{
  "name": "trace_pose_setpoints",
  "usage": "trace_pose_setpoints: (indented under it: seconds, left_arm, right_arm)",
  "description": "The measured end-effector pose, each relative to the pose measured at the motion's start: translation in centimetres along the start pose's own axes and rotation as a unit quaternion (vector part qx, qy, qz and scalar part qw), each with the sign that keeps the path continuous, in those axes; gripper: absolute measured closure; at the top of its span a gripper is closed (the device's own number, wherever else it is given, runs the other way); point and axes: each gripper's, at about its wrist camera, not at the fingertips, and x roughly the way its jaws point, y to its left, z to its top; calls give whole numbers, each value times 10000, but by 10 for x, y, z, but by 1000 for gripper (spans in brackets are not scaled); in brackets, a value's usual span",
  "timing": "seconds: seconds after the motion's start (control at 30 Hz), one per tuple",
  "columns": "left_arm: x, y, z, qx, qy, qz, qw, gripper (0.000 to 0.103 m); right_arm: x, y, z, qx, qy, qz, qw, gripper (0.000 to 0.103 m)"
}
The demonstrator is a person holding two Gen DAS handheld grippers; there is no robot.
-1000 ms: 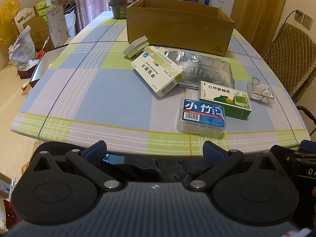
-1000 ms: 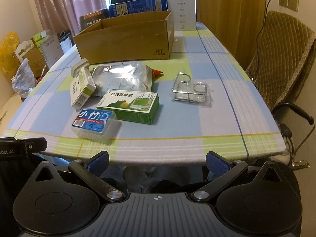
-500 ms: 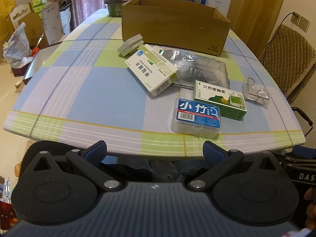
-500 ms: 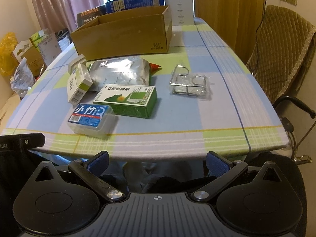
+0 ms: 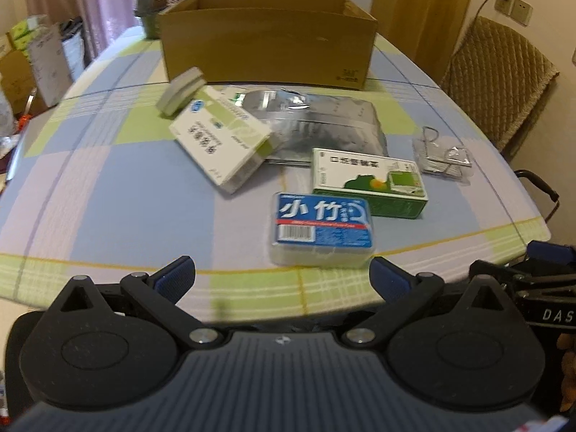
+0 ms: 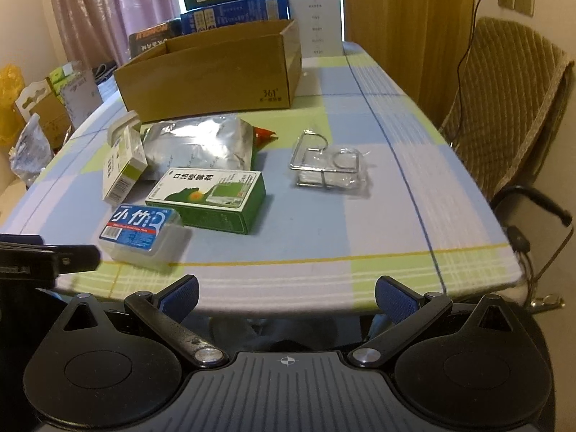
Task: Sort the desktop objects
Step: 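Move left tool to the blue floss-pick box while right tool approaches the green spray box, then close left gripper on the floss-pick box while right gripper grasps the green spray box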
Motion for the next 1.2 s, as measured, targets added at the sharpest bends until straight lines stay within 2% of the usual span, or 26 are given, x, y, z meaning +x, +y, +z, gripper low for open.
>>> trace_pose_setpoints:
  seconds: [0.33, 0.53, 0.67, 0.73, 0.97, 1.2]
  left_arm:
    - [36, -15, 13, 300, 23, -300, 9991, 2]
    - [58, -18, 17, 429, 155, -335, 9984, 2]
    - [68, -18, 17, 488, 210, -344, 9980, 12]
    - [70, -18, 17, 544, 208, -321, 9978, 19]
    - [58, -2, 20, 597, 74, -16, 9982, 19]
    - [39, 45, 27, 186, -37, 258, 9995, 19]
  right_arm:
    - [13, -11, 9, 50, -90, 5, 9999, 2]
    - [27, -16, 15, 67, -40, -23, 10000, 2]
    - [37, -17, 18, 89, 36, -29, 9999, 2]
    - [41, -16, 19, 83, 69, -23, 9999, 2]
    - [52, 0, 26, -3, 130, 150, 9998, 2]
    - [71, 40, 40, -151, 162, 451, 9987, 2]
